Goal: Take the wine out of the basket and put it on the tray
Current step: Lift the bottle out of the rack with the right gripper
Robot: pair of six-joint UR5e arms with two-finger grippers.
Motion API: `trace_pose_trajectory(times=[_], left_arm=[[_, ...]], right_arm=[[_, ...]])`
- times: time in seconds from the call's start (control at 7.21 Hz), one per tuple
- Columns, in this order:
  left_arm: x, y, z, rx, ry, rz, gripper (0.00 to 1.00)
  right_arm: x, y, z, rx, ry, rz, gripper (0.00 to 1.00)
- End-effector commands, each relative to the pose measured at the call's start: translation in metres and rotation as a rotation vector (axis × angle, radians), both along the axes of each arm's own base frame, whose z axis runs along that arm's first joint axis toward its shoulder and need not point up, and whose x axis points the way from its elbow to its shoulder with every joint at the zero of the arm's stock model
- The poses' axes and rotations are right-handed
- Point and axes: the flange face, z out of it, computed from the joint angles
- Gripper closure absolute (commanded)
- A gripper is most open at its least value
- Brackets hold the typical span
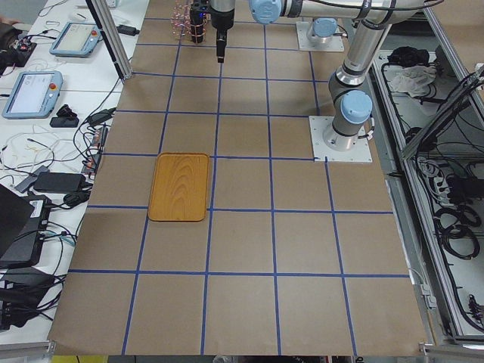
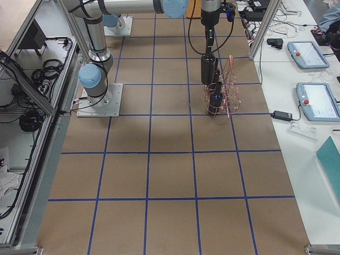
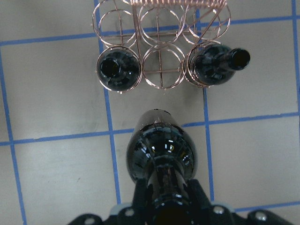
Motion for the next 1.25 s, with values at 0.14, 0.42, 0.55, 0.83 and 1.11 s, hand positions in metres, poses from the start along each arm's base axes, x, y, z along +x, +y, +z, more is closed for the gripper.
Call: trace_pose_trajectory(times=[0.14, 0.42, 0.55, 0.83, 1.11], left_arm=[[0.007, 0.000, 0.002, -0.005, 0.000, 0.012, 0.00], [0.023, -0.004, 0.000, 0.004, 0.001, 0.043, 0.00], [0.039, -0.006, -0.001, 0.010, 0.003, 0.073, 0.00], [0.062, -0.008, 0.002, 0.003, -0.004, 0.042, 0.00], [0.091, -0.009, 0.005, -0.001, -0.004, 0.089, 0.00]], right_arm=[[0.106, 0.045, -0.066, 0.115, -0.009, -0.068, 0.78], [0.197, 0.074, -0.108, 0.081, 0.000, -0.117, 0.80], [0.231, 0.082, -0.114, 0.046, -0.013, -0.156, 0.80], [0.320, 0.093, -0.145, -0.011, -0.037, -0.223, 0.80], [0.353, 0.118, -0.146, -0.009, -0.025, -0.234, 0.80]])
